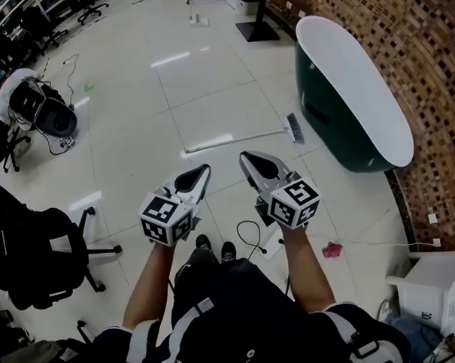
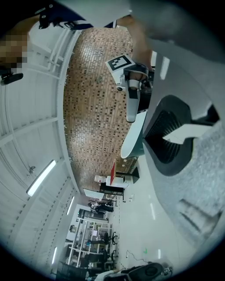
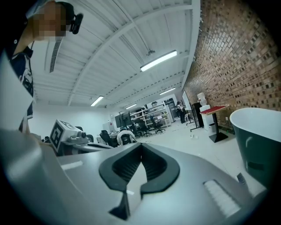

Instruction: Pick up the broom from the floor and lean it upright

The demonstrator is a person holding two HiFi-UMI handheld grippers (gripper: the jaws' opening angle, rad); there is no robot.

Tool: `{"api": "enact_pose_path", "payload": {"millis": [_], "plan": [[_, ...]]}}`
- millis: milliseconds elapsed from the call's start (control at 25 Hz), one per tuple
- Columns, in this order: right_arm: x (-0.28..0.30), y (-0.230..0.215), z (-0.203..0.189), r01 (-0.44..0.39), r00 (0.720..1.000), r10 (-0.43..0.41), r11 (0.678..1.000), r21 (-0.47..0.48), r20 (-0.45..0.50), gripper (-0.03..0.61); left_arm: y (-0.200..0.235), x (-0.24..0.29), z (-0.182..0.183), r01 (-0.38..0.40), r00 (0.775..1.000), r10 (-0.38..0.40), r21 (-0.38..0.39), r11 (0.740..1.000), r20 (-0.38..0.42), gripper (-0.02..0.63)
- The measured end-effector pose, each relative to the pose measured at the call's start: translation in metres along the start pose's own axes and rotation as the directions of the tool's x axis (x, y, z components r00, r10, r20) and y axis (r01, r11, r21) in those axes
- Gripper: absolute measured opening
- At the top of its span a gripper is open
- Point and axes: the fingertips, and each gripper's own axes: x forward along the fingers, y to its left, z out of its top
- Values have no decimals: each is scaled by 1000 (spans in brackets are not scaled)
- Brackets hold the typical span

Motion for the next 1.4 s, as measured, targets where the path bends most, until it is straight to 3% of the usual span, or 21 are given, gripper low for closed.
{"api": "enact_pose_path", "payload": {"millis": [320,640,880,1040,1160,1280,1400], "plan": [[93,-72,3,-6,996,5,1000,-14,-84,5,96,62,8,-50,999,51,-57,997,10,0],[231,-127,13,-140,976,131,989,-41,-172,5,218,126,6,-105,995,104,-80,991,-12,0],[306,-145,0,-260,937,225,960,-104,-267,5,288,146,-6,-174,984,170,-94,980,-47,2],[340,-168,-21,-342,895,278,930,-136,-349,6,323,166,-29,-248,967,239,-136,959,-83,0],[359,-189,-44,-411,847,323,901,-136,-422,6,340,186,-46,-301,952,287,-163,940,-102,1],[377,-201,-77,-511,773,388,850,-131,-502,26,358,199,-68,-364,931,347,-201,910,-112,0],[390,-212,-119,-606,692,442,785,-127,-570,31,371,206,-97,-440,898,422,-258,860,-127,0]]}}
